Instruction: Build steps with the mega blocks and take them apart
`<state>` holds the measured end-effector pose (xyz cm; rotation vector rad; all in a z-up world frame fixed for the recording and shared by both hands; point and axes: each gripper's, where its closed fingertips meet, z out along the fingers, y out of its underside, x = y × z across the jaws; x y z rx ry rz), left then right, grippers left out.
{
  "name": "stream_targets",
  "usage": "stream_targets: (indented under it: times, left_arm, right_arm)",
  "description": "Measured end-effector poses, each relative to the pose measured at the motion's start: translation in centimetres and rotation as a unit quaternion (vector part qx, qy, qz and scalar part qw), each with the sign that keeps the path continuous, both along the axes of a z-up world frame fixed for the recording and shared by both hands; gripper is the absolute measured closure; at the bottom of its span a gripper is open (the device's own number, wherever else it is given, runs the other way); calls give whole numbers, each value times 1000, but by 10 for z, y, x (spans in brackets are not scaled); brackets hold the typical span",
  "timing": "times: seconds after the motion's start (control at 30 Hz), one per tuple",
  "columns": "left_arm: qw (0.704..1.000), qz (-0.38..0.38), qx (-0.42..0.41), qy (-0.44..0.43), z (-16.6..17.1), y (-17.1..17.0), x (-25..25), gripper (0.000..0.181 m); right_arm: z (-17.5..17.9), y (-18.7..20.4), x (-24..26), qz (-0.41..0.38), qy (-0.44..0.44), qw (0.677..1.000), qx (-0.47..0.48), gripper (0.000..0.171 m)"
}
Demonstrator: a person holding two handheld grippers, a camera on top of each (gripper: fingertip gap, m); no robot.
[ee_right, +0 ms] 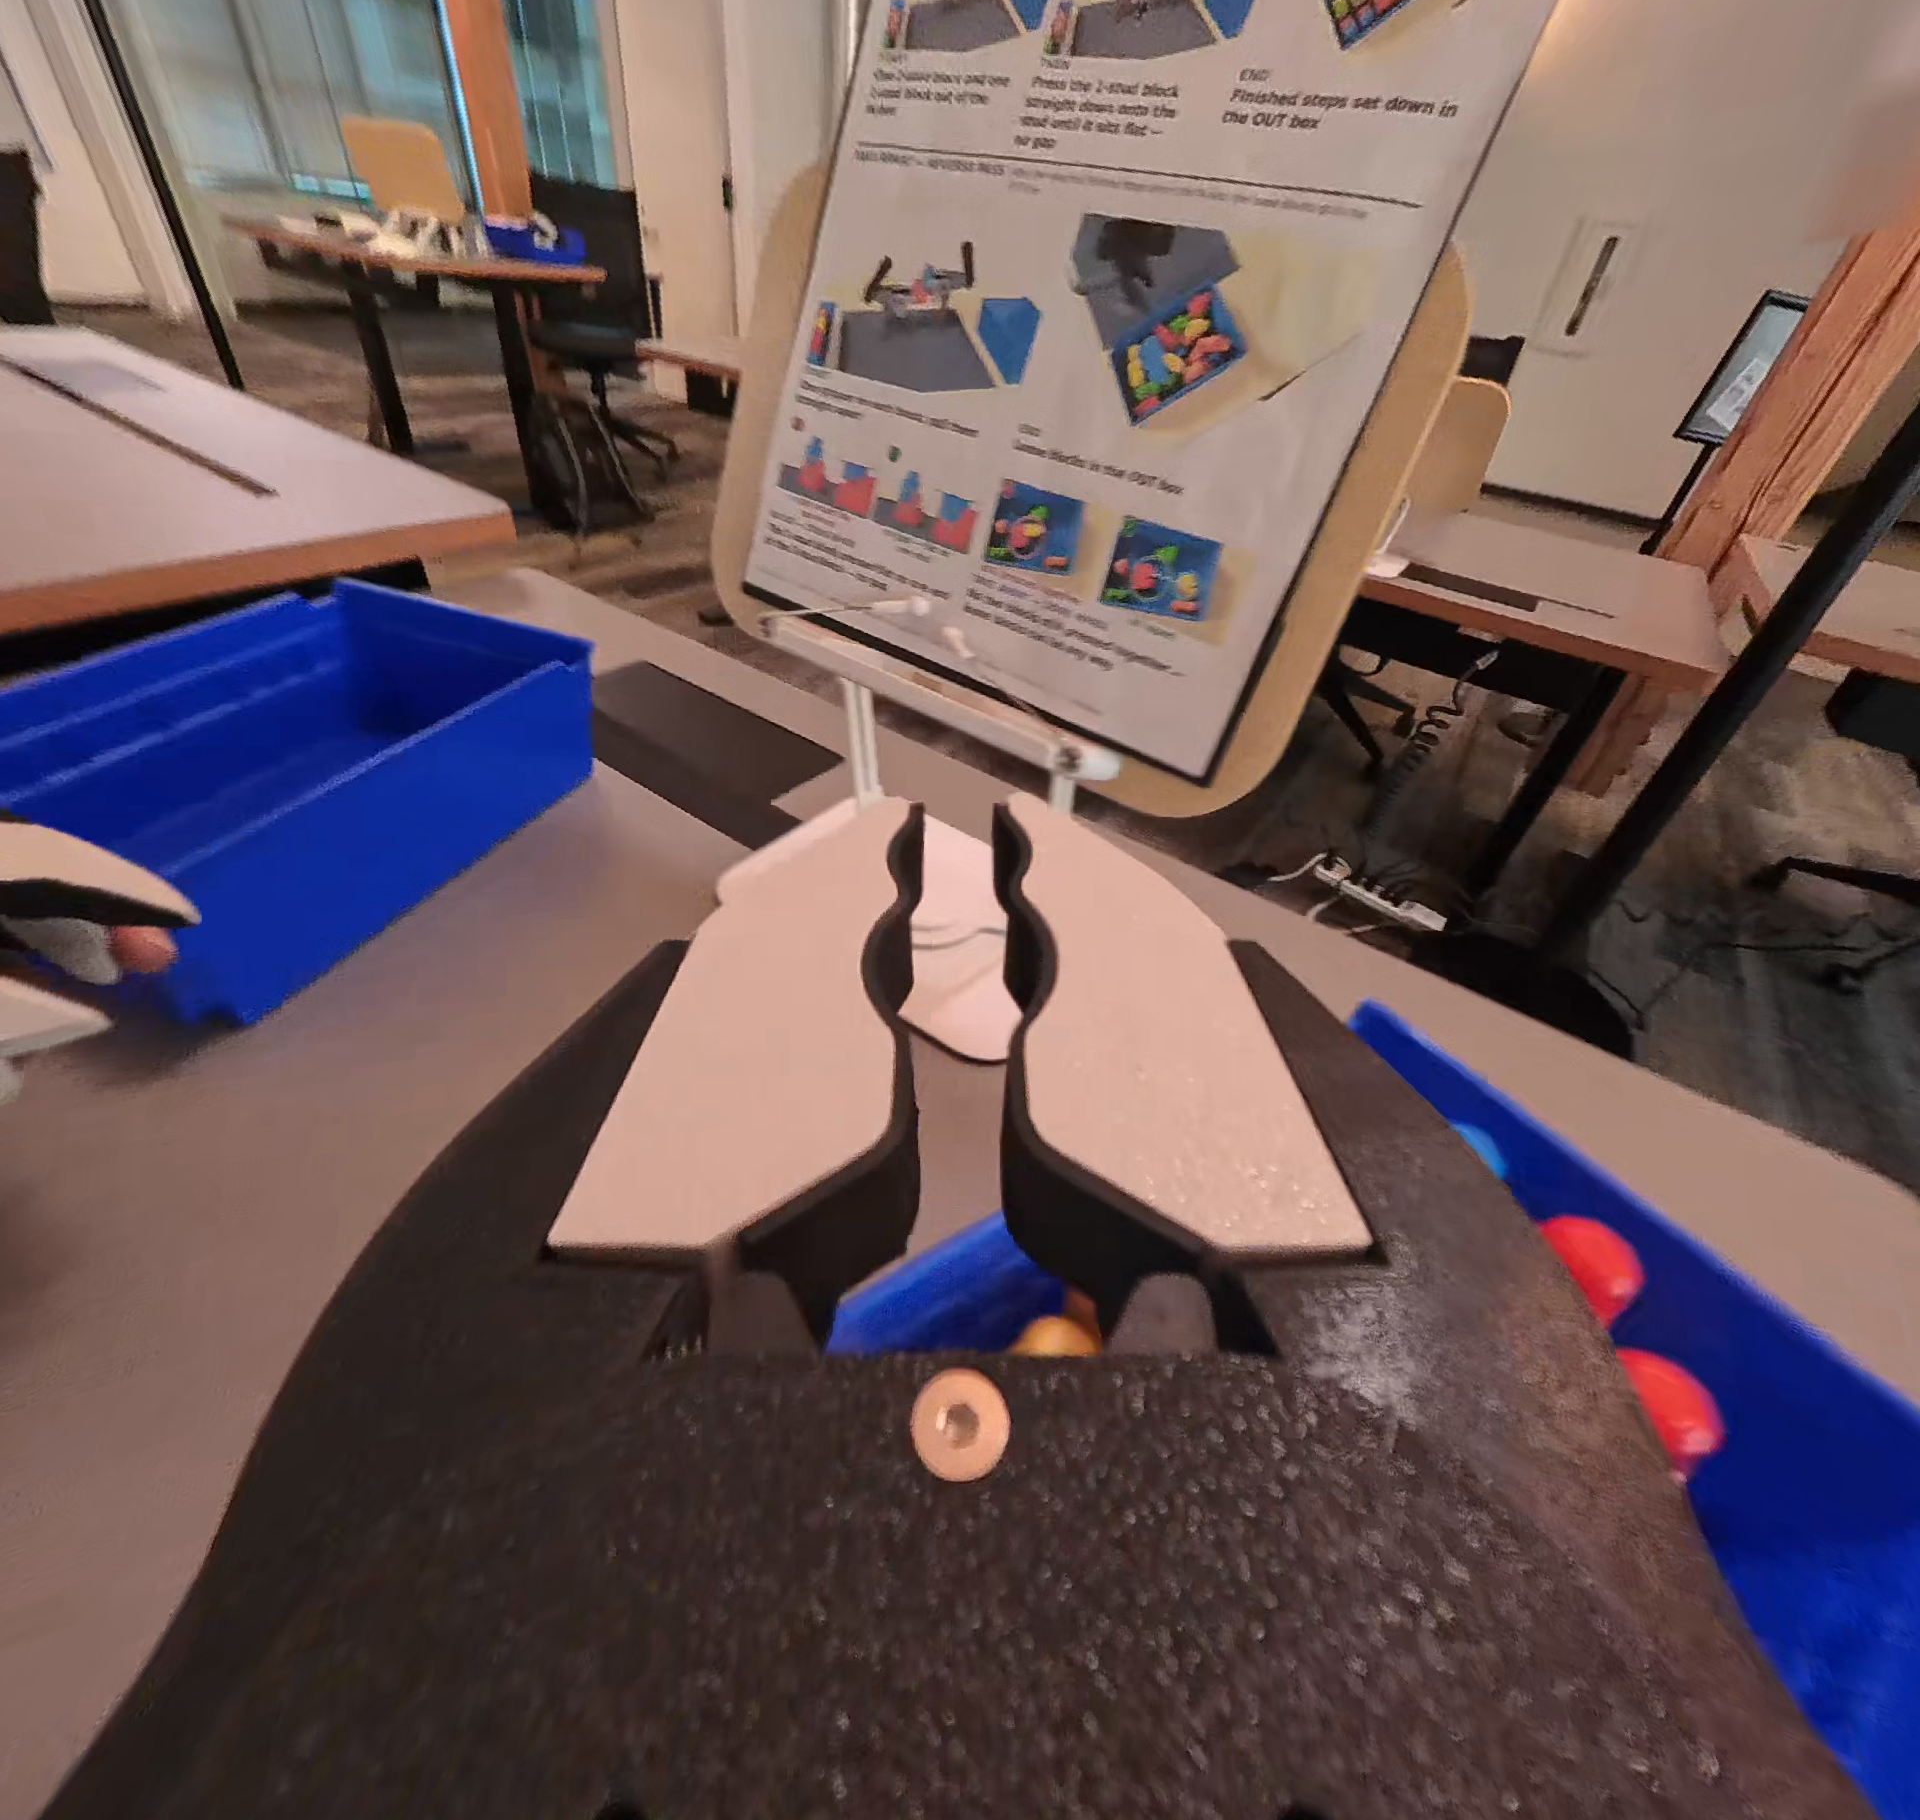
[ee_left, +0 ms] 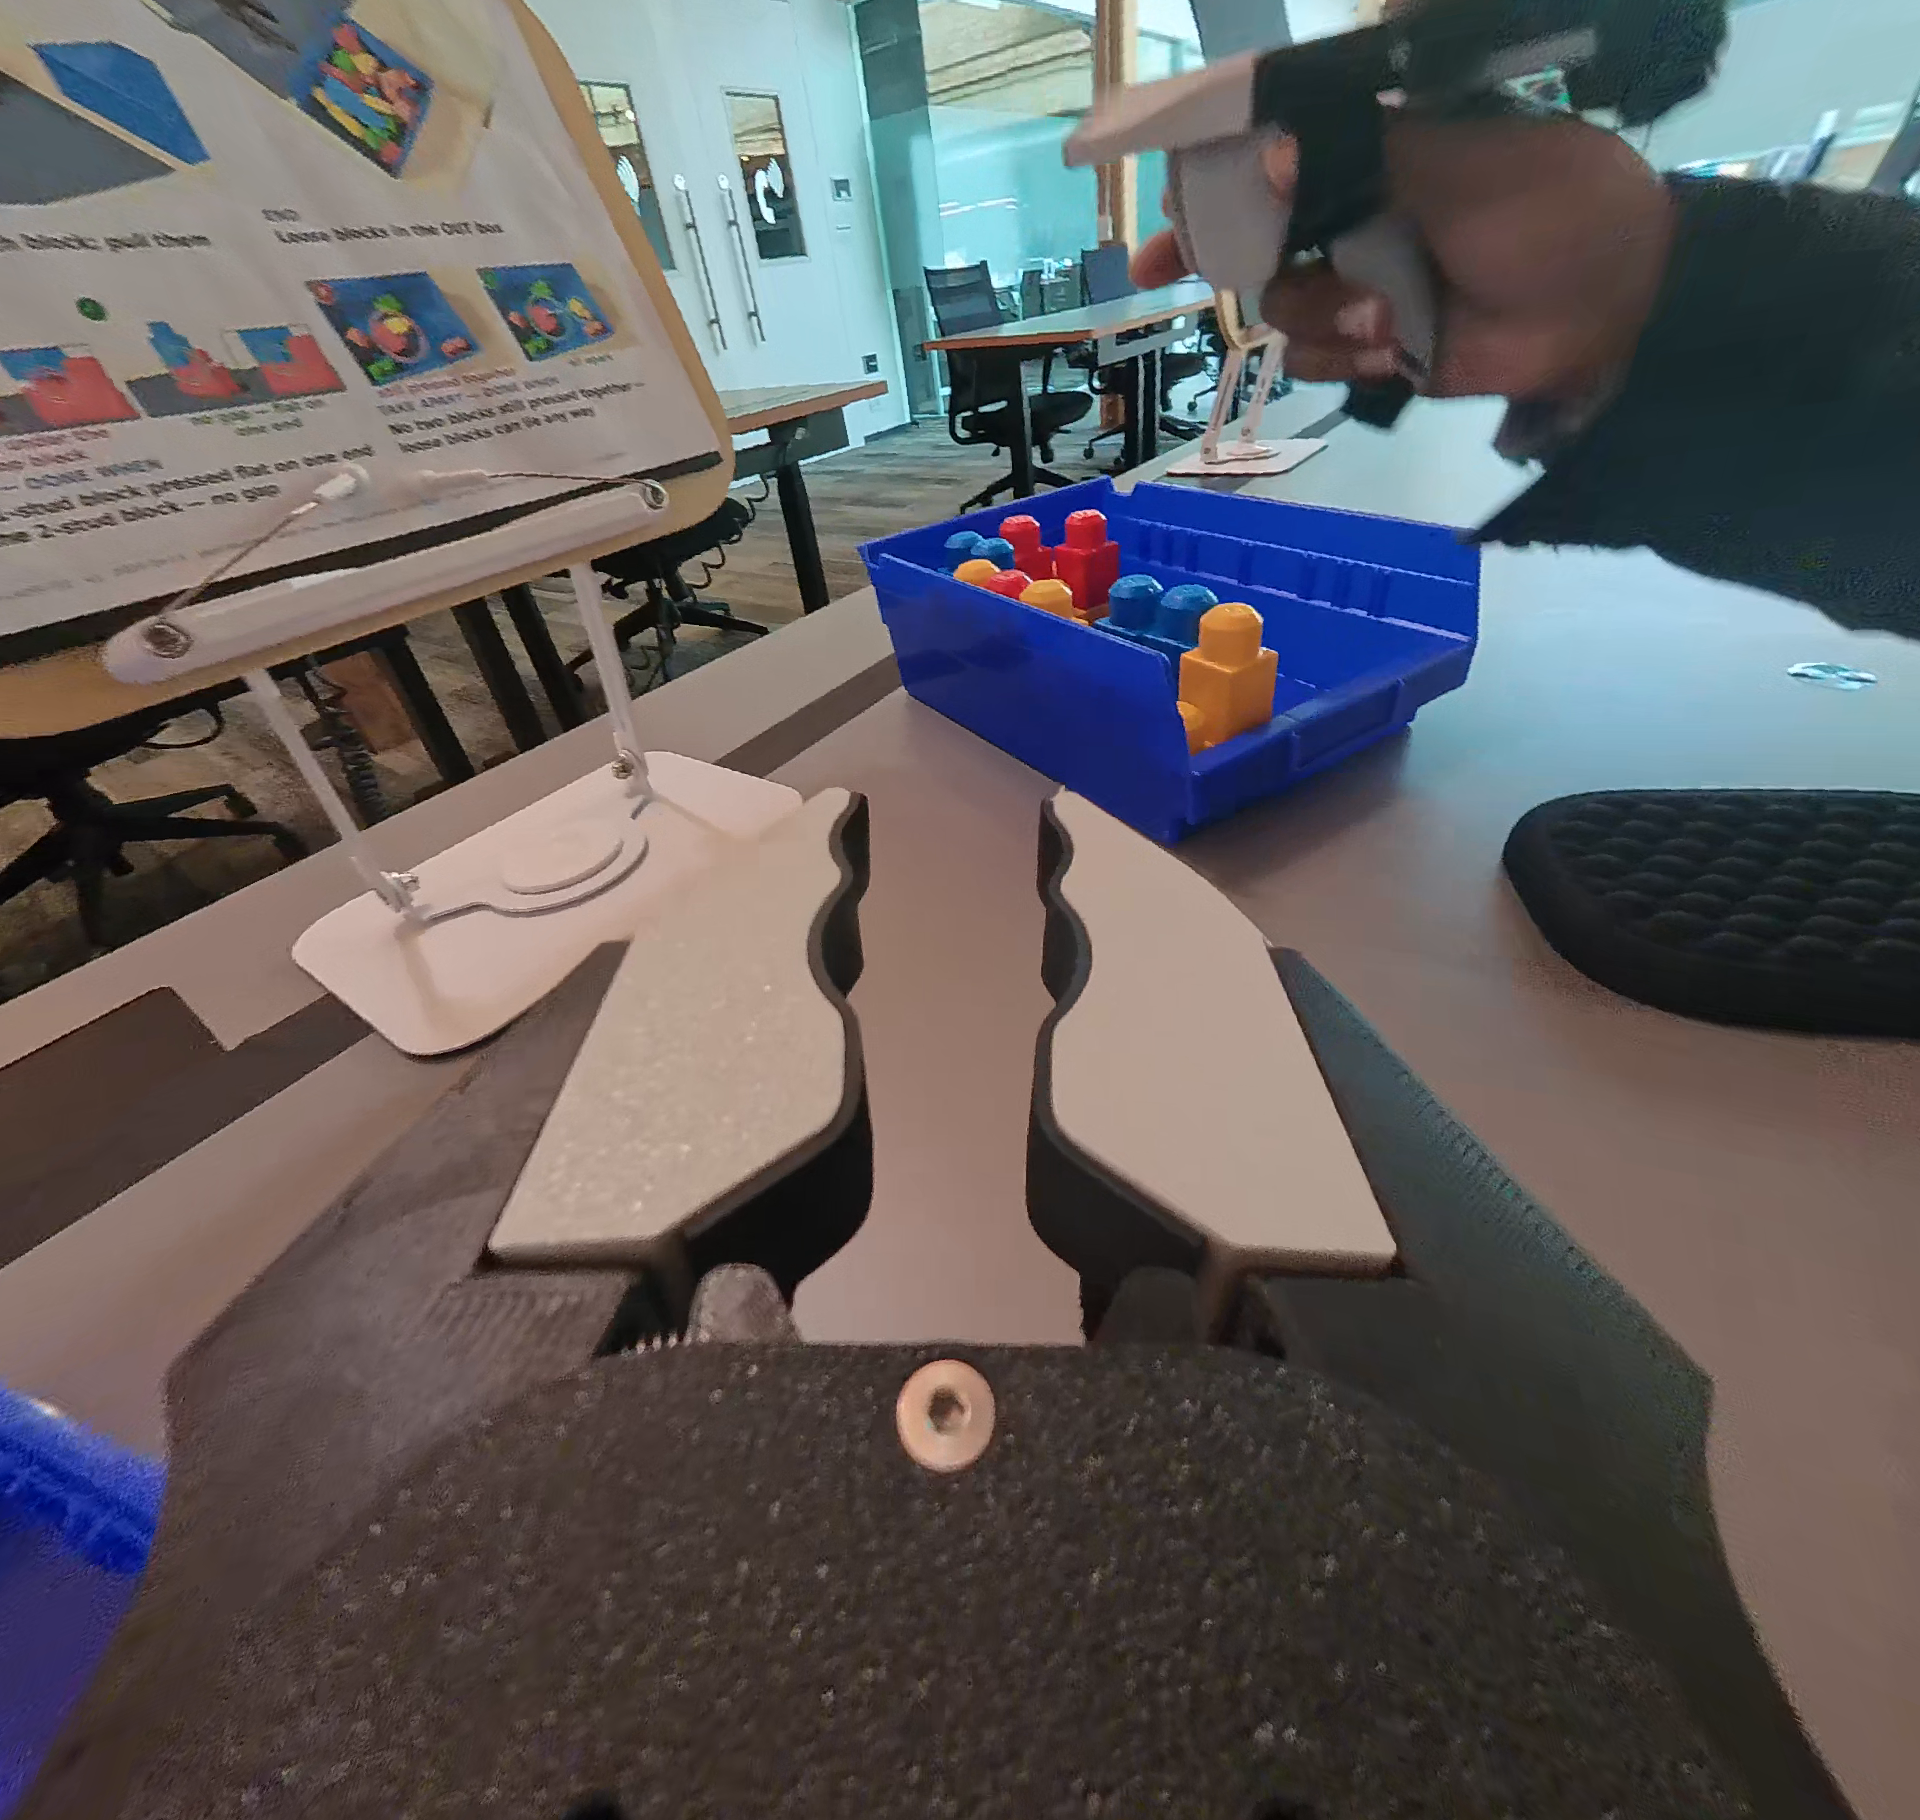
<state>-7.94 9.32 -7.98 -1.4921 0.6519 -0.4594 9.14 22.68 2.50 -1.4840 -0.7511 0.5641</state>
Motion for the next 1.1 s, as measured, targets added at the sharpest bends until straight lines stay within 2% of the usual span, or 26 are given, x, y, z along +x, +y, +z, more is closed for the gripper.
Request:
stream_targets:
  times: [0.13, 0.2, 0.3, 0.43, 0.63, 0.77, 0.87, 0.97, 1.1]
  left_arm:
    - [1000, 18, -4, -9, 1, 3, -7, 154]
    - [1000, 22, -3, -15, 1, 4, -10, 154]
    - [999, 38, 1, -20, 2, 6, -16, 159]
    - [997, 67, 4, -31, 1, 10, -26, 181]
    - [993, 106, 18, -53, 9, 13, -41, 181]
    - [985, 157, 57, -44, 33, 9, -63, 181]
    - [973, 219, 57, -44, 60, 0, -104, 181]
    - [951, 299, 48, -70, 82, -20, -170, 167]
    - [910, 413, -6, -22, 67, -51, -264, 150]
  right_arm:
    - [-26, -33, -22, -7, 83, 996, -26, 171]
    - [-41, -43, -27, -23, 111, 993, -41, 171]
    - [-72, -55, -35, -32, 105, 992, -63, 171]
    - [-107, -54, -34, -60, 50, 996, -37, 171]
    - [-122, -44, -26, -74, 58, 994, -54, 171]
    - [-117, -47, -24, -71, 66, 994, -51, 171]
    - [-116, -47, -22, -72, 64, 994, -49, 171]
    - [-117, -48, -24, -67, 61, 995, -50, 171]
    - [-120, -50, -28, -58, 50, 996, -51, 171]
